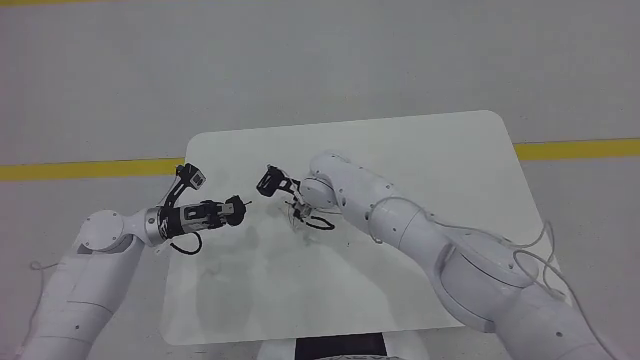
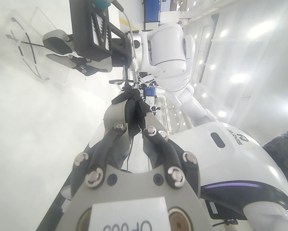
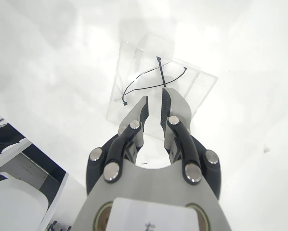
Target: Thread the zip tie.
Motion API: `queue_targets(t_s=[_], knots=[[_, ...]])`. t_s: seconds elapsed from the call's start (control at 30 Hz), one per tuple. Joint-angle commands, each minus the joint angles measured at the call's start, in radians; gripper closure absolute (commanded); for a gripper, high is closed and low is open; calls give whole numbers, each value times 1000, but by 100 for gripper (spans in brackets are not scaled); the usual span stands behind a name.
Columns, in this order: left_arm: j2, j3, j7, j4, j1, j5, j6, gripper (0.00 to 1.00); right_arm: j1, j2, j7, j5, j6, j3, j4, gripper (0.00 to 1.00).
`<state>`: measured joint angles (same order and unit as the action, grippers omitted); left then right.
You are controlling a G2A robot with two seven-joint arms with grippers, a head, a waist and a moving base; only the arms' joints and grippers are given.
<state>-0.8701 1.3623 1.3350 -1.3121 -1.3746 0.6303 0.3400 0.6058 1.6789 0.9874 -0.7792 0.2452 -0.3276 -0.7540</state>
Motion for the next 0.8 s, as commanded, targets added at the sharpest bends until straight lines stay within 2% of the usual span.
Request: queue_targets(t_s=[0.0, 0.4, 0.77], knots=[[0, 0, 0, 0, 0, 0, 0, 100, 1, 5, -4, -9, 4, 2, 7, 79], [0, 0, 0, 0, 0, 0, 0, 100, -1, 45, -29, -32, 35, 2, 89, 82], [0, 0, 0, 0, 0, 0, 0, 100, -6, 81, -68, -102, 28, 15, 133, 82]])
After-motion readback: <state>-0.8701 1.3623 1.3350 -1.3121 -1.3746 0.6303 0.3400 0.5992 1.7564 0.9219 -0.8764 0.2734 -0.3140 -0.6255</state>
